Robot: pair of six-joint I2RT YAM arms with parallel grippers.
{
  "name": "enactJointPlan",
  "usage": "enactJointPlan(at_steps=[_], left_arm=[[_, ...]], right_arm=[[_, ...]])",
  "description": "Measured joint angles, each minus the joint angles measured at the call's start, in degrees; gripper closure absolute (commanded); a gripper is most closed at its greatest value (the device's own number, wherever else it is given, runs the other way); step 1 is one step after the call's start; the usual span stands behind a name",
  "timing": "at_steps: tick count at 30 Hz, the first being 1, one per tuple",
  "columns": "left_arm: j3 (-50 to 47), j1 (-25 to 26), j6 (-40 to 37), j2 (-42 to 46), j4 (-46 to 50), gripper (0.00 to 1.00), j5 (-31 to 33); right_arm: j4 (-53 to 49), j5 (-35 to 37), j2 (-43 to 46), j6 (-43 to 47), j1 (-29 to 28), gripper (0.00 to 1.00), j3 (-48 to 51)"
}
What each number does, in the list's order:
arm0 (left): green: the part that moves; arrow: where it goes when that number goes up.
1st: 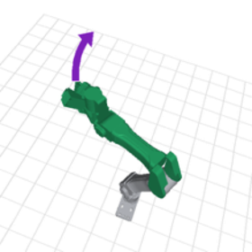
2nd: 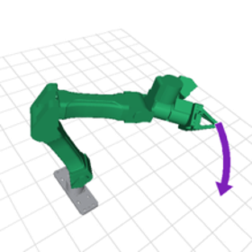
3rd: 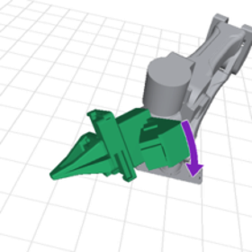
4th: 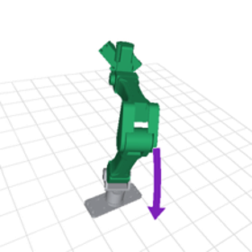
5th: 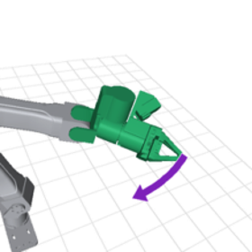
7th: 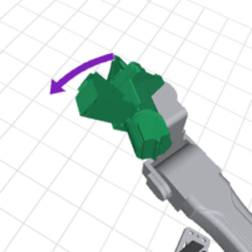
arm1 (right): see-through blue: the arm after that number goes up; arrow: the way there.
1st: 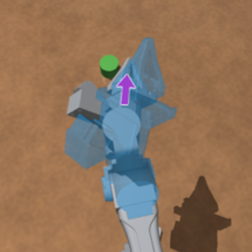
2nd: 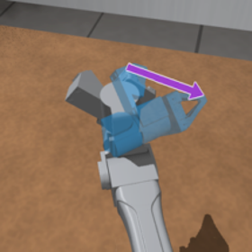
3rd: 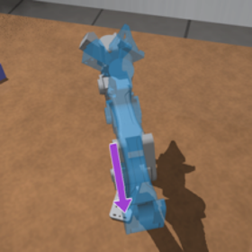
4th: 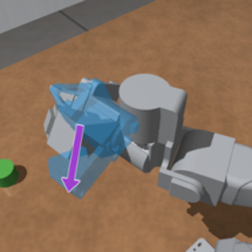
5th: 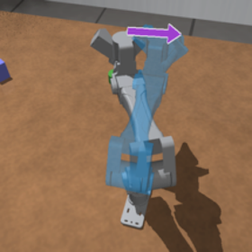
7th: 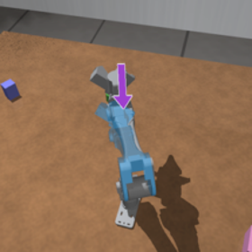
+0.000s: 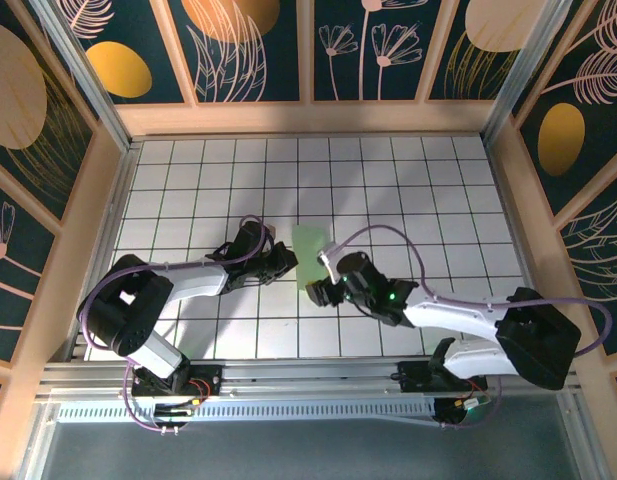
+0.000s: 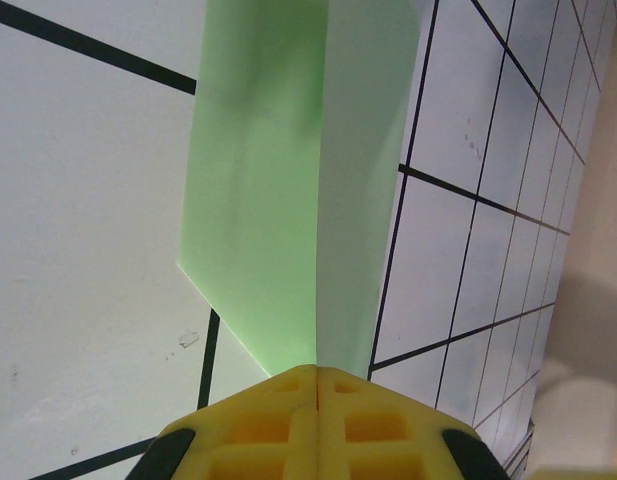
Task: Fold a paper plane with a square sheet of paper (fold left side to right side)
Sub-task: Third fold the triangle at the center of the table.
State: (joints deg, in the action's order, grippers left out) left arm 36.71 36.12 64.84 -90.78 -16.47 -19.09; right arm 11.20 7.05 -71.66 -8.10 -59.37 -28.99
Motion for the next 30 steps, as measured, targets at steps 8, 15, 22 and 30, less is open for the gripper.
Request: enactJointPlan(at_steps=[8,15,22,30], left_arm=[[0.0,0.0,0.0,0.0,0.0,1.00,0.0],[0.0,0.0,0.0,0.0,0.0,1.00,0.0],[0.0,0.0,0.0,0.0,0.0,1.00,-0.2],[0.0,0.0,0.0,0.0,0.0,1.00,-0.4]], right_arm=[[0.5,16.4,-5.2,3.1,-12.5,0.26,0.4],[1.3,21.4,-12.5,8.0,-12.7,0.26,-1.6],[5.7,22.9,-16.5,13.2,-11.8,0.33,-4.1],[8.9,22.8,-17.8,16.7,-9.2,0.55,-6.1]])
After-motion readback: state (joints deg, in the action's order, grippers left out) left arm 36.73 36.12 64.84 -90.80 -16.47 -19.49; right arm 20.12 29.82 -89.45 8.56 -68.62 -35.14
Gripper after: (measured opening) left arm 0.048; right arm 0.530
